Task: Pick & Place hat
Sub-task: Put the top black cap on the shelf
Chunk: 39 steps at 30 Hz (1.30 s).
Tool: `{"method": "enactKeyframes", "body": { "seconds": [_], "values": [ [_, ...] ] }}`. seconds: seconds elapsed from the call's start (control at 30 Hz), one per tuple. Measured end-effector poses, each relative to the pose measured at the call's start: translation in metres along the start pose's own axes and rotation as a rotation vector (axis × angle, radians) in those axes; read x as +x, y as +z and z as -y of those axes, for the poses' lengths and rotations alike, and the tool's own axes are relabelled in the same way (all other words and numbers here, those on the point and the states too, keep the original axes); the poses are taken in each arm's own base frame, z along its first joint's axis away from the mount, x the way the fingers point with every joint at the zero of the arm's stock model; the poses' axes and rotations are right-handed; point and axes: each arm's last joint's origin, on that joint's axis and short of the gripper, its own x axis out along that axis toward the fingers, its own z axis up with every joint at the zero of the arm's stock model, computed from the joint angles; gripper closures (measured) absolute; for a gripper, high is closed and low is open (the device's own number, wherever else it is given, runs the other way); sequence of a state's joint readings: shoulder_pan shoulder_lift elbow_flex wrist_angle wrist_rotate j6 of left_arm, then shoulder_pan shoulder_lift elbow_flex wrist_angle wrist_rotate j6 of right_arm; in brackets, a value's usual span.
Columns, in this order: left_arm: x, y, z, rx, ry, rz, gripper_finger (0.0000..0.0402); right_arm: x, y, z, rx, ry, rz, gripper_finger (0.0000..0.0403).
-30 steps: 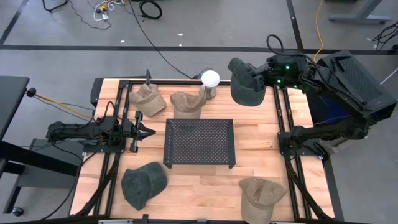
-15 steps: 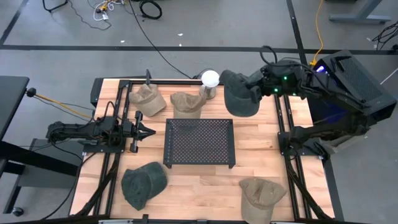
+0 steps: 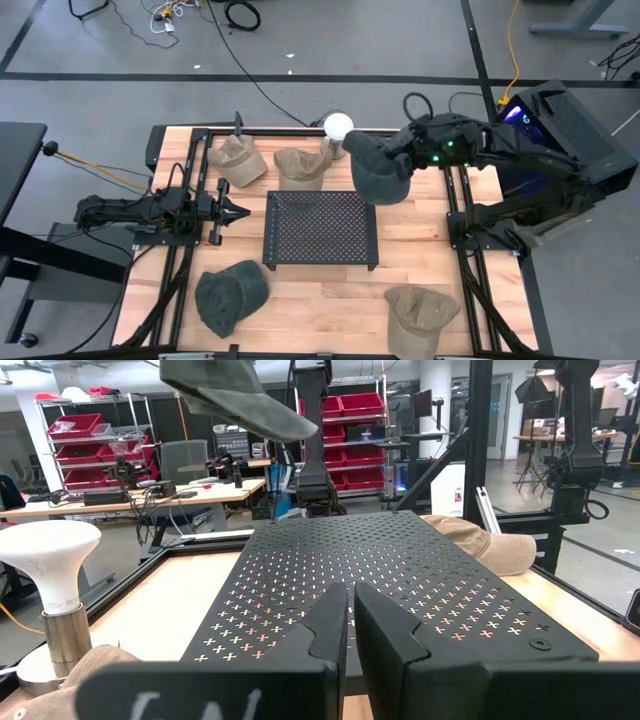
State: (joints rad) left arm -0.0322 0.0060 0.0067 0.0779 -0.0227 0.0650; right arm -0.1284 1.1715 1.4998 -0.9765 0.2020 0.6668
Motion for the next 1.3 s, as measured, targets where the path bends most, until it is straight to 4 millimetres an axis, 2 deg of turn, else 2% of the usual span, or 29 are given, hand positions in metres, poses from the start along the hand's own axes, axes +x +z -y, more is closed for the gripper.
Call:
{"method": "enactKeyframes", "body": {
  "seconds": [0.5, 1.3],
  "values": [
    [0.000, 0.000, 0.000, 0.000, 0.000, -0.001, 0.0372, 0.041, -0.016, -0.042, 0.115, 0.061, -0.051, 0.0367],
    [0.000, 0.000, 0.000, 0.000, 0.000, -0.001, 0.0372, 0.071, -0.047, -0.074, 0.178, -0.012, -0.069, 0.0367]
  ]
}}
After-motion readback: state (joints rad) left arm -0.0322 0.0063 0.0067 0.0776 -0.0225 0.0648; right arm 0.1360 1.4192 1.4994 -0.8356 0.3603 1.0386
